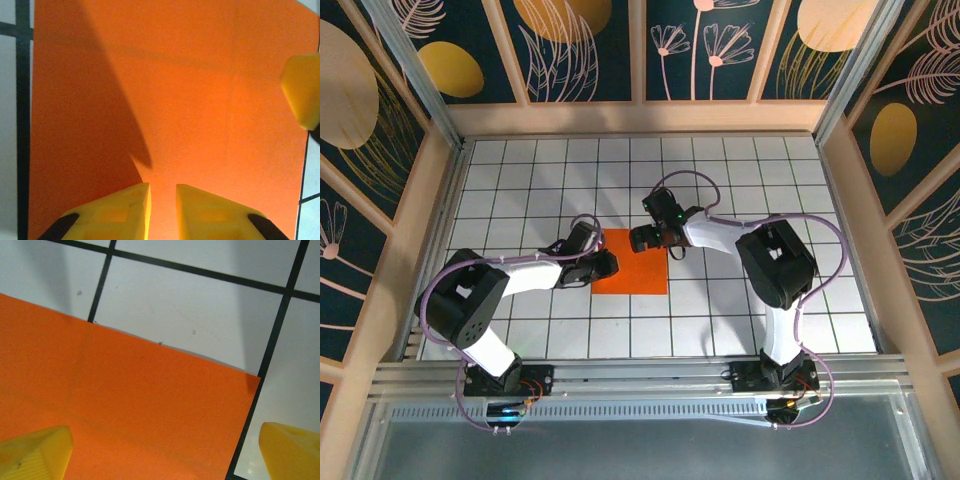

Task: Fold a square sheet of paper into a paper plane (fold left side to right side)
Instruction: Pick up the square sheet of paper from the center of the table.

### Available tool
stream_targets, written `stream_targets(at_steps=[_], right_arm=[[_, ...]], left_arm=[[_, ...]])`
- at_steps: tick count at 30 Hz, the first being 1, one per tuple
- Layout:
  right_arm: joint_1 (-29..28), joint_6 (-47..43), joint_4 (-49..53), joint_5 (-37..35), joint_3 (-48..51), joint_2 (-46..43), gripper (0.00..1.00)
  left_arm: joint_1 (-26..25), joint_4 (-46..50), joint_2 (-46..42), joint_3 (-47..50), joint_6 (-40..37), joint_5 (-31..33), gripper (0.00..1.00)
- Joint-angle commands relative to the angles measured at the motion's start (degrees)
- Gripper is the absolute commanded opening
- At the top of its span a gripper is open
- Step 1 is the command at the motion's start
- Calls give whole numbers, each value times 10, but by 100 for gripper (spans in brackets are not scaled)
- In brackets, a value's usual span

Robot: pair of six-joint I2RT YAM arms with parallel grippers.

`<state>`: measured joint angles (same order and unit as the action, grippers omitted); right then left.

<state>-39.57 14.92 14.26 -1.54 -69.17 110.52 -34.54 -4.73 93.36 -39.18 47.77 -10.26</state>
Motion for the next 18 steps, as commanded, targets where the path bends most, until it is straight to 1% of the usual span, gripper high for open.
stream_targets(at_steps=[1, 8, 15, 18], right_arm=[[-10, -3, 19, -5, -18, 17, 96], [-29, -3, 30, 3, -23, 24, 93], [-48, 4, 55, 3, -33, 11, 91], [-53, 11, 60, 24, -32, 4, 85]], left_arm=[[-5, 4, 18, 14, -2, -10, 20], [-6, -11, 30, 24, 4, -9, 17], [-7, -35, 30, 28, 18, -21, 17], [-6, -46, 27, 30, 24, -27, 17]])
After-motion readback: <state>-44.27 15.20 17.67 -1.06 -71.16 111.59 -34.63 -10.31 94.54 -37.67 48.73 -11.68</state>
